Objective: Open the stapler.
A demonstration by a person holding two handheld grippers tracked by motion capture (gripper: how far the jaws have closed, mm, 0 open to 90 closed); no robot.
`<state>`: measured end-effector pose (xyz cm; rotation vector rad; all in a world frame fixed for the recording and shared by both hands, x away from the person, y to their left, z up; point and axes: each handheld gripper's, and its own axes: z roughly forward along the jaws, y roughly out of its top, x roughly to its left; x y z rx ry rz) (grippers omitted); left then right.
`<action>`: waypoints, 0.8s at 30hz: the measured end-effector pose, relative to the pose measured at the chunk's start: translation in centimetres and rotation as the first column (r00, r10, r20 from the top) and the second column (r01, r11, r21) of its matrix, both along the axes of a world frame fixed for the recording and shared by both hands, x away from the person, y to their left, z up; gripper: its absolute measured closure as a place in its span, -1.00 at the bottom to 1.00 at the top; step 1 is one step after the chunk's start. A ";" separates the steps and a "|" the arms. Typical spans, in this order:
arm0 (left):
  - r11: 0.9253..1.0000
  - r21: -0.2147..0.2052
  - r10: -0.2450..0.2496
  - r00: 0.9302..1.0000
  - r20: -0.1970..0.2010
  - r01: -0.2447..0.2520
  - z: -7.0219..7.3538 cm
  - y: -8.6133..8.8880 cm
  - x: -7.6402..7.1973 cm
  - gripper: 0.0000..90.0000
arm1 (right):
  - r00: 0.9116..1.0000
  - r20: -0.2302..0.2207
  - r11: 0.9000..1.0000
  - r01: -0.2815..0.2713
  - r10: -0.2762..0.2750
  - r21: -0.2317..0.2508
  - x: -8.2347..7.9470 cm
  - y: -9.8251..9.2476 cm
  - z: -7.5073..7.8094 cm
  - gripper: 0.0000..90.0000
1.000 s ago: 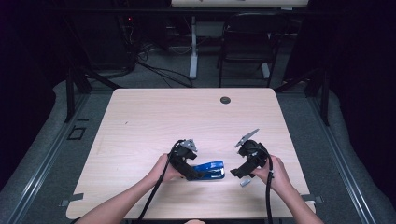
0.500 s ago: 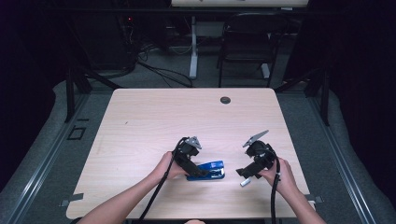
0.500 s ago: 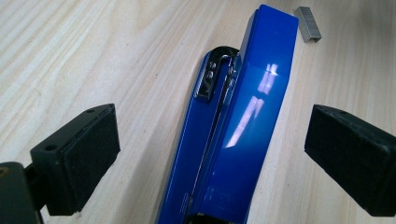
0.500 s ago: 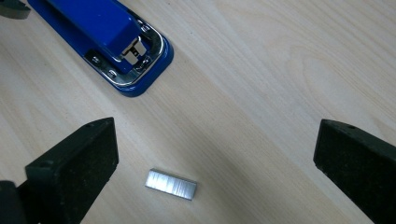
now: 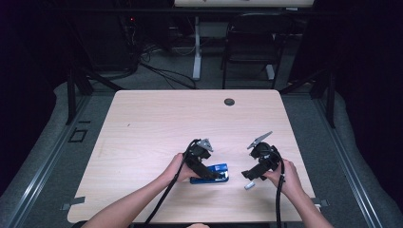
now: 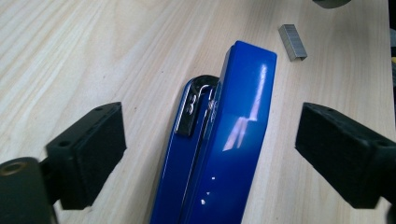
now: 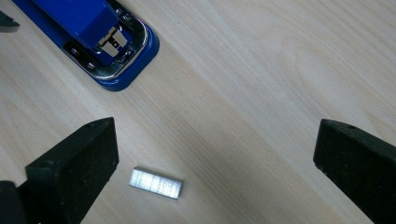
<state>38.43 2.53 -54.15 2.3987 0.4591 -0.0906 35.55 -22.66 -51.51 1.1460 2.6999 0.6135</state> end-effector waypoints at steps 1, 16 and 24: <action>1.000 -0.010 -0.012 1.000 -0.006 0.012 0.0 -0.2 0.0 -0.76 | 1.000 0.001 1.000 -0.004 0.004 -0.012 0.0 -0.1 0.0 -1.00; 0.998 0.001 -0.070 0.997 0.012 0.070 -0.3 -2.5 -0.3 -0.27 | 1.000 -0.025 1.000 -0.012 0.012 -0.023 0.4 0.0 -0.2 -0.95; 0.997 0.016 -0.076 0.997 0.024 0.075 -0.7 -3.4 -0.4 -0.06 | 1.000 -0.026 1.000 -0.012 0.012 -0.024 0.4 0.0 -0.2 -0.93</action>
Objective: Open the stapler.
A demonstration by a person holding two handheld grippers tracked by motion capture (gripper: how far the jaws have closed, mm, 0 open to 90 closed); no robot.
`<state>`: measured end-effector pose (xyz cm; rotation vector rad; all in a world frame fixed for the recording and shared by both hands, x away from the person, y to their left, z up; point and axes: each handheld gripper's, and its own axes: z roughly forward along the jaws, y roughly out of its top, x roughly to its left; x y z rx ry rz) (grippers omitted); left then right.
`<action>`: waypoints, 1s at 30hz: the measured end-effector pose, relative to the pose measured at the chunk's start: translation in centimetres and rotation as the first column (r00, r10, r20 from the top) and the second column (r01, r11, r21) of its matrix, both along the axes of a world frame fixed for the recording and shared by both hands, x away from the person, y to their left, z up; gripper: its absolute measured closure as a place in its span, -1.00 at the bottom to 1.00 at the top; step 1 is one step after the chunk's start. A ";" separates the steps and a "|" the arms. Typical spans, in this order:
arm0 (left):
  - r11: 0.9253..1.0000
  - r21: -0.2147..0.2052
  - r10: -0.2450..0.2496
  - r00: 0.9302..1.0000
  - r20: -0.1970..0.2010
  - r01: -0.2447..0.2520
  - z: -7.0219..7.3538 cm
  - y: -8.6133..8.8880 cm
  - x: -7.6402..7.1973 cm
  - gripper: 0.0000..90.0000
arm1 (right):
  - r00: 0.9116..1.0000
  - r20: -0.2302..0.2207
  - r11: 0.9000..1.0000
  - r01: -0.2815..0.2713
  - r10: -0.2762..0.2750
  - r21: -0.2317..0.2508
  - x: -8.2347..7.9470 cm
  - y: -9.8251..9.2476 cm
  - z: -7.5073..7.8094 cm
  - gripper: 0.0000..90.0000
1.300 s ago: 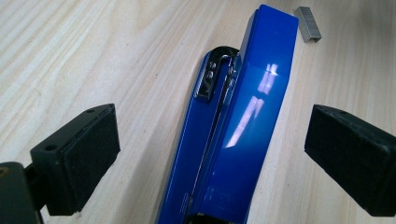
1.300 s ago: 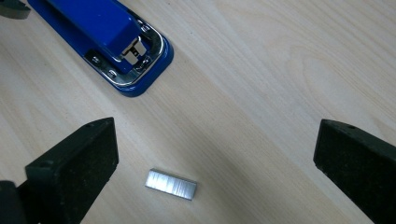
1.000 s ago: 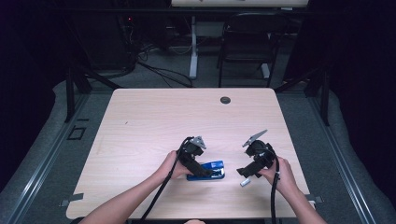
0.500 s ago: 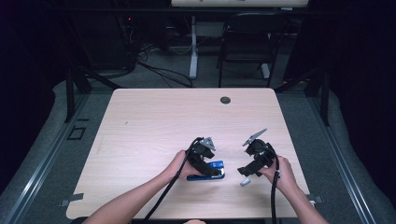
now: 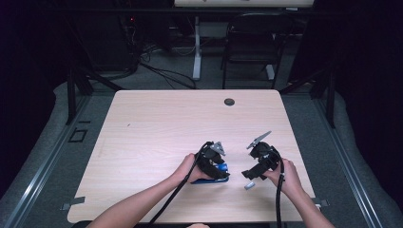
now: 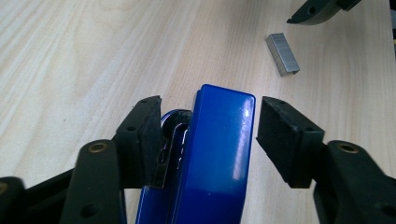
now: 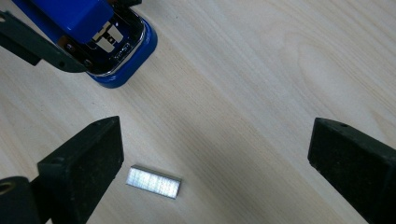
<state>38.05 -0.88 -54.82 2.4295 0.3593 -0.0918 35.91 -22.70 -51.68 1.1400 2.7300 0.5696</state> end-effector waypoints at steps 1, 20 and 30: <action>1.000 0.013 0.000 1.000 0.024 0.000 -0.1 -0.2 -0.1 -0.03 | 1.000 0.003 1.000 0.002 -0.002 0.000 0.0 0.0 0.0 -0.93; 1.000 0.021 -0.020 0.996 0.084 0.019 -0.1 -0.4 -0.6 0.38 | 1.000 0.016 0.999 -0.010 0.010 0.035 -0.2 0.1 0.2 -0.81; 0.997 -0.053 -0.056 0.993 0.105 0.062 1.6 1.1 -0.6 0.41 | 1.000 0.022 0.992 -0.001 -0.002 0.124 -0.4 0.7 0.1 -0.24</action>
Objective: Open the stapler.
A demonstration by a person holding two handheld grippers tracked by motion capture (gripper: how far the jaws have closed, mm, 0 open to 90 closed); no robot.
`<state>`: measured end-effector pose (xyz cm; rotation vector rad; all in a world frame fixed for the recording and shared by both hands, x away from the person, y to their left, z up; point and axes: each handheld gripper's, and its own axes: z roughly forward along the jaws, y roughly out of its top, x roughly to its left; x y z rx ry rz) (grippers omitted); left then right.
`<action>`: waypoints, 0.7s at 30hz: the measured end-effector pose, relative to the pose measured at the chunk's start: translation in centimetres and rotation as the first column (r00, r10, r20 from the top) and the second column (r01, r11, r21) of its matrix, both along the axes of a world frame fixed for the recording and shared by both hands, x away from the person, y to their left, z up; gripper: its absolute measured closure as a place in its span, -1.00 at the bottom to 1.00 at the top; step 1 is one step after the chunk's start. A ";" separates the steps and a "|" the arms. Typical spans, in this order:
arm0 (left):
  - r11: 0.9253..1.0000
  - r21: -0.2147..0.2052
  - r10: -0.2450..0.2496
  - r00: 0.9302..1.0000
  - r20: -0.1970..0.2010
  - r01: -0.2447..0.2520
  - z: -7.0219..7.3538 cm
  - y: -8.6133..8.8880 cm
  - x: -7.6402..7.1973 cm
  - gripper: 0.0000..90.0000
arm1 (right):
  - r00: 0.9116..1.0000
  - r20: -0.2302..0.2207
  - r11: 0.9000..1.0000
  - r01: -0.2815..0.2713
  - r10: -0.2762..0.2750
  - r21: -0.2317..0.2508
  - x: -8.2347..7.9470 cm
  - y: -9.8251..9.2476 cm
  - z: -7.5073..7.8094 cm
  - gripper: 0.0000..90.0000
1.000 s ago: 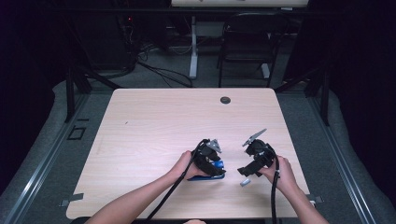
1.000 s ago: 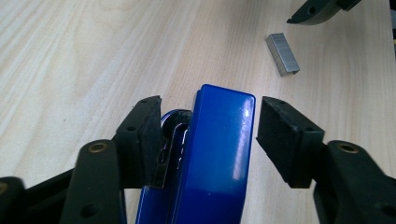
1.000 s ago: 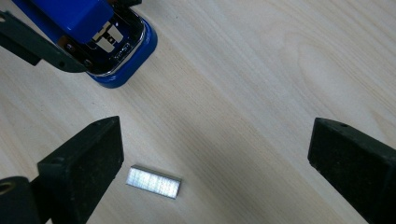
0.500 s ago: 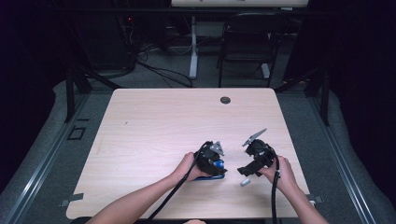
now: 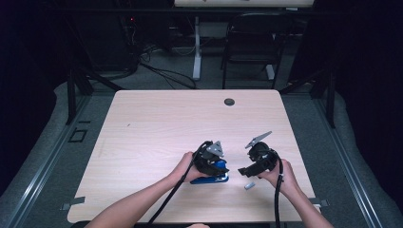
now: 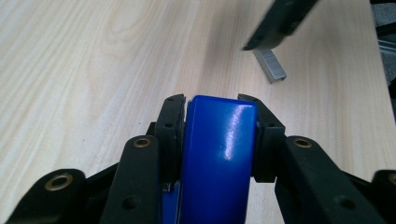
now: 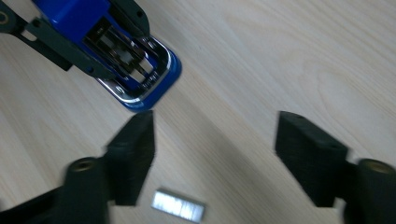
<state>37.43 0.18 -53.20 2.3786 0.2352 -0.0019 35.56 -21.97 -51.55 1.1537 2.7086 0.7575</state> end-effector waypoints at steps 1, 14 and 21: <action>1.000 -0.009 0.004 1.000 0.004 -0.004 0.1 0.2 0.0 0.41 | 1.000 0.010 1.000 -0.006 0.006 0.000 0.0 0.1 0.1 -0.10; 0.999 -0.027 -0.026 0.999 0.021 0.027 1.2 1.4 0.2 0.44 | 0.998 0.000 0.981 -0.062 0.063 0.184 0.5 2.8 -0.3 1.00; 0.999 -0.031 -0.021 0.999 0.031 0.022 1.3 1.7 0.2 0.44 | 0.997 -0.026 0.974 -0.072 0.079 0.213 0.9 3.9 -1.0 1.00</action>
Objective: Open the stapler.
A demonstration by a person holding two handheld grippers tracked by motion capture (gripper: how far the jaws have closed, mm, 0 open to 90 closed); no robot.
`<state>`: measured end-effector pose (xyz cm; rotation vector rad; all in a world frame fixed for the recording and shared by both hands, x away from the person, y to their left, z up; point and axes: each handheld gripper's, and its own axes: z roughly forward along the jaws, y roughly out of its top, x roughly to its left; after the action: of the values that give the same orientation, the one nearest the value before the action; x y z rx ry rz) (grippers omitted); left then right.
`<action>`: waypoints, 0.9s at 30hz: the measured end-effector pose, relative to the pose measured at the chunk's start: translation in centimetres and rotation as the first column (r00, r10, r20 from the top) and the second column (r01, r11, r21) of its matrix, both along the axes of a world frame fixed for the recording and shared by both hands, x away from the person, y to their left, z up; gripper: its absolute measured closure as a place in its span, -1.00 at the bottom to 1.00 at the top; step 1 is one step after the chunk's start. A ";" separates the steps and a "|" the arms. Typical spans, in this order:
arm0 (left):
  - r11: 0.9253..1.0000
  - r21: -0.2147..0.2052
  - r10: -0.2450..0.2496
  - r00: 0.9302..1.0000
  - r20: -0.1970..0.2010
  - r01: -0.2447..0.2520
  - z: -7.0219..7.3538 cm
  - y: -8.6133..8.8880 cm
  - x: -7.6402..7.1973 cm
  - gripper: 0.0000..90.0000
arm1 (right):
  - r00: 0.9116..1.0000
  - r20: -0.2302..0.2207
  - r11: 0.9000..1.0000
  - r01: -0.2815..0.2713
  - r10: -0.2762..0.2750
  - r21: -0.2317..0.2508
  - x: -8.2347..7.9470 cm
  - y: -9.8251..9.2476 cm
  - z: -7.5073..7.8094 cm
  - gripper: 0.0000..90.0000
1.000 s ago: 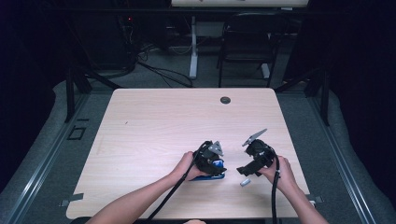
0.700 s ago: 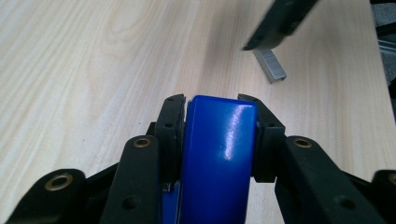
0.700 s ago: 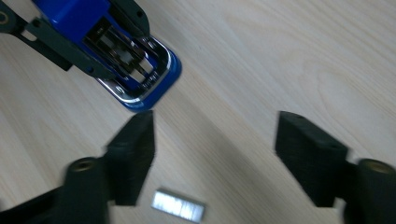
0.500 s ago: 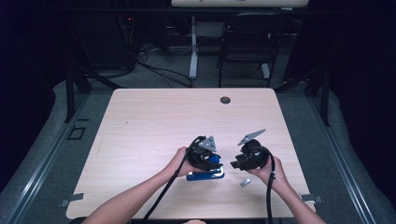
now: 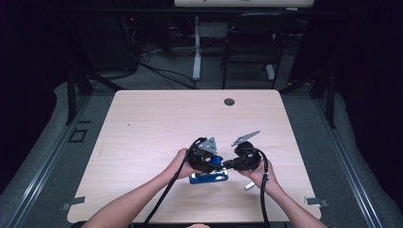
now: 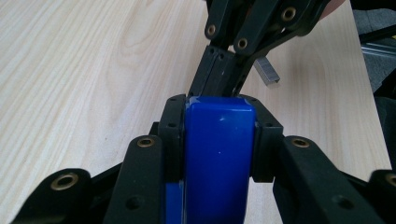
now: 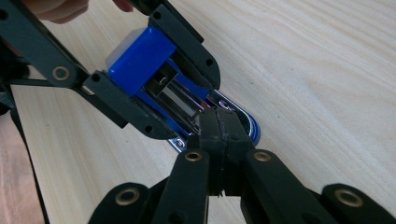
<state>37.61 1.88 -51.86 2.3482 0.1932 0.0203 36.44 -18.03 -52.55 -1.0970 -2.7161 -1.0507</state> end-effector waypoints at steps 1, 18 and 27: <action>1.000 -0.010 0.000 1.000 0.002 0.000 0.0 0.0 0.0 0.44 | 1.000 -0.002 1.000 0.005 -0.005 -0.012 0.1 0.1 -0.2 1.00; 1.000 -0.011 -0.010 1.000 0.013 0.010 0.3 0.4 -0.2 0.45 | 1.000 0.029 0.998 0.004 -0.002 -0.062 0.1 0.7 -0.7 1.00; 1.000 -0.001 -0.010 1.000 0.023 0.010 0.7 0.8 -0.4 0.45 | 0.998 0.051 0.994 -0.014 0.020 -0.111 -0.1 1.2 -1.1 1.00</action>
<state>37.25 2.71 -51.12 2.3470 0.1696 0.0420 36.34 -16.85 -53.66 -1.0741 -2.8506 -0.9505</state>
